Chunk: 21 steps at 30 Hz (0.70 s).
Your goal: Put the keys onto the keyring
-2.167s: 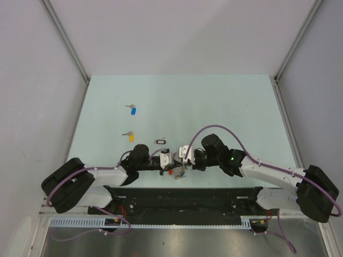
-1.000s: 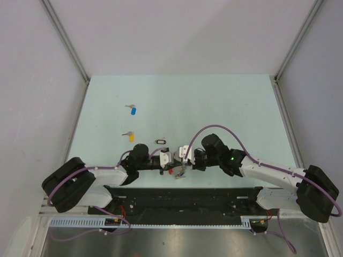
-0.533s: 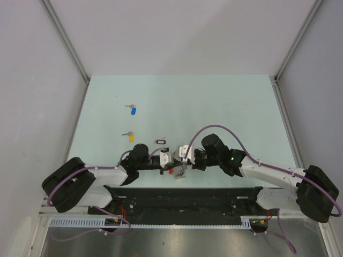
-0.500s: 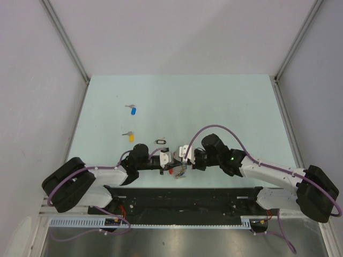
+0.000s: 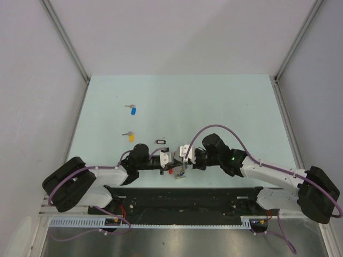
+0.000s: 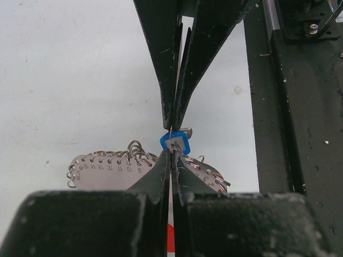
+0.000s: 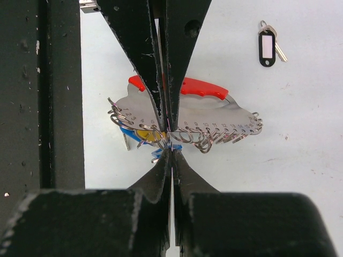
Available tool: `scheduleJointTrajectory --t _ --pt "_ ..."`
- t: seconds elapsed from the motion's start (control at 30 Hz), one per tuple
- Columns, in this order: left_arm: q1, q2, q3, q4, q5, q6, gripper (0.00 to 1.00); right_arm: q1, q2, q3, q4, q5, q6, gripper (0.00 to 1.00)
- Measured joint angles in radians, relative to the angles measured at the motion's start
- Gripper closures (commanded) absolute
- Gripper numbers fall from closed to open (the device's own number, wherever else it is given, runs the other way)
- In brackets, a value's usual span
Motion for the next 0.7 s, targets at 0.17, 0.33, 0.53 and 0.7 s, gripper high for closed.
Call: scheduleJointTrajectory --t 0.17,0.33,0.53,0.7 --pt "0.000 0.000 0.000 0.001 0.000 -0.001 1.00 0.000 0.000 0.000 0.000 -0.003 0.000 1.00" --pt "0.000 0.000 0.000 0.001 0.002 -0.006 1.00 0.000 0.000 0.000 0.000 -0.005 0.000 1.00" --pt "0.002 0.000 0.000 0.004 0.018 -0.008 1.00 -0.001 0.004 0.000 0.000 -0.008 0.000 1.00" --pt "0.003 0.000 0.000 0.004 0.020 -0.010 1.00 -0.001 0.006 0.000 0.000 -0.010 -0.002 1.00"
